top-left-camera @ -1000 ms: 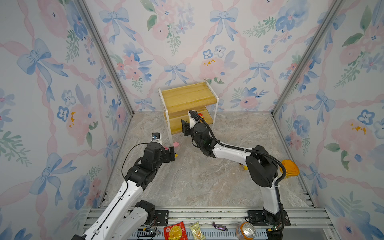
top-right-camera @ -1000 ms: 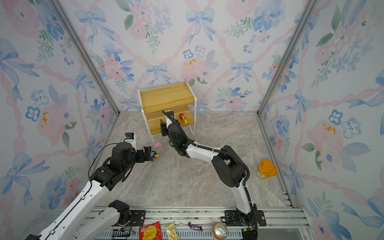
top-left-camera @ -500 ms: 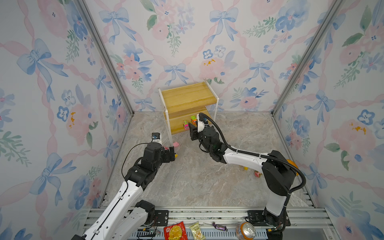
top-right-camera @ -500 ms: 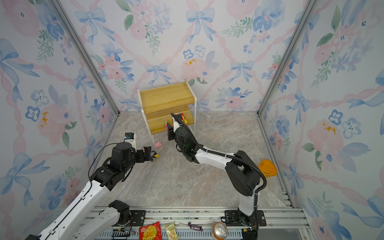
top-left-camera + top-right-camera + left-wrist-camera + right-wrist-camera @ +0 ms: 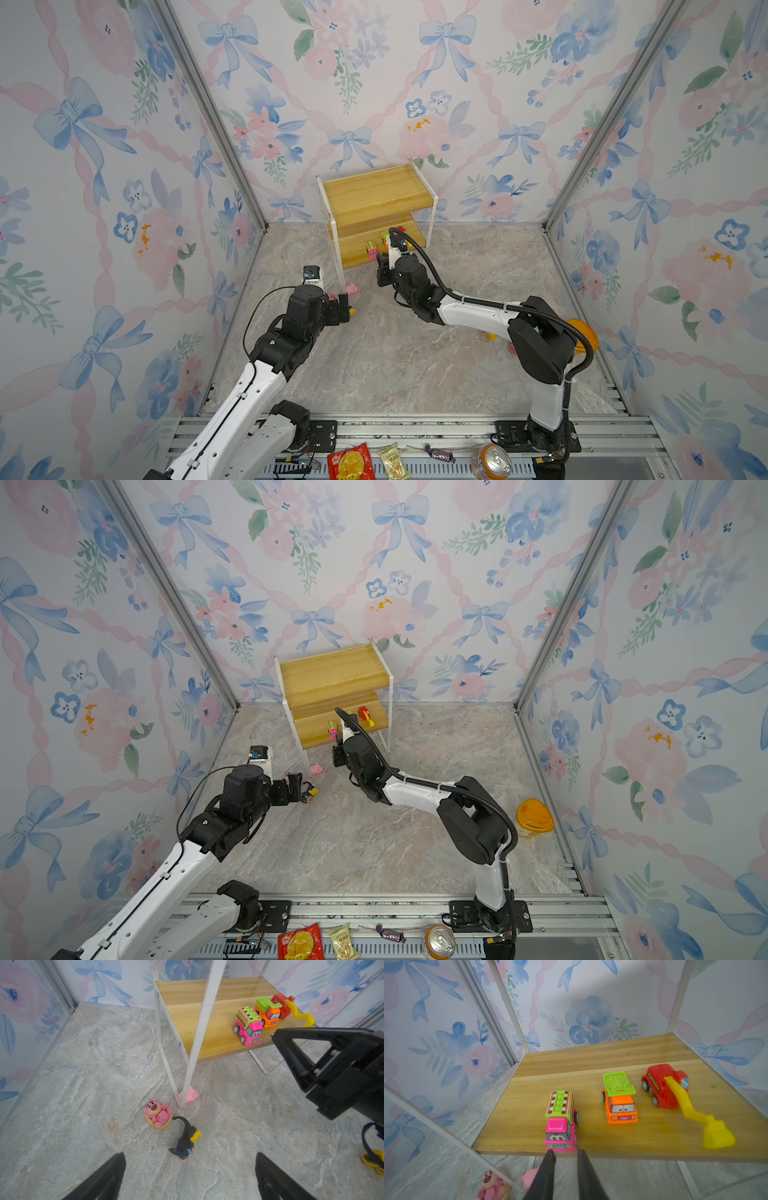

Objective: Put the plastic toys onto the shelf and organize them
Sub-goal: 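Withdraw the right gripper from the shelf toward the doll and duck toys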

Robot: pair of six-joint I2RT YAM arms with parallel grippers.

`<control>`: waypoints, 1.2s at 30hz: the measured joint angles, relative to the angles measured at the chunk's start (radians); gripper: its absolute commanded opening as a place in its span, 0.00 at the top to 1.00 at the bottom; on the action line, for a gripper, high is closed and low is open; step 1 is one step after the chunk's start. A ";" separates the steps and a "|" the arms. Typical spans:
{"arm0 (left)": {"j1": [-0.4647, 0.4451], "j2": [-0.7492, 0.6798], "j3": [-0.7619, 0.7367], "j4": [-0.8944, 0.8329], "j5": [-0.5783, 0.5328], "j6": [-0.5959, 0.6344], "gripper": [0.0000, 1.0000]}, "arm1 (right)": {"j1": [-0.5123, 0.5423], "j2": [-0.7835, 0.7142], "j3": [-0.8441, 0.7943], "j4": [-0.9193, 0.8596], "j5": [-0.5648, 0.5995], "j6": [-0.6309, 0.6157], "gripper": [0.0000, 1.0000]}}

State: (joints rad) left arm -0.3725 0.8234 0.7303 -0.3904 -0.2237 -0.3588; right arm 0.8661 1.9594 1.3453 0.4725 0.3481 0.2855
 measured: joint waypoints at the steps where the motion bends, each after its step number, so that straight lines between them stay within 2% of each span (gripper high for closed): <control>1: 0.000 0.000 0.000 0.000 0.000 0.000 0.02 | 0.000 0.007 0.005 -0.001 -0.001 0.000 0.78; 27: 0.000 0.000 -0.001 0.000 0.000 0.000 0.02 | -0.022 0.135 0.137 -0.008 -0.023 0.006 0.77; 32: 0.000 0.000 -0.001 0.000 0.000 0.000 0.02 | -0.020 0.082 0.068 0.001 -0.026 0.006 0.76; 36: 0.000 0.004 -0.001 0.000 0.000 0.000 0.02 | -0.013 -0.031 -0.048 0.001 -0.022 0.007 0.74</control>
State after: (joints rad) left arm -0.3725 0.8276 0.7292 -0.3908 -0.2237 -0.3588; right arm 0.8536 1.9289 1.2972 0.4736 0.3264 0.2928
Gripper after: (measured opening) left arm 0.979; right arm 0.249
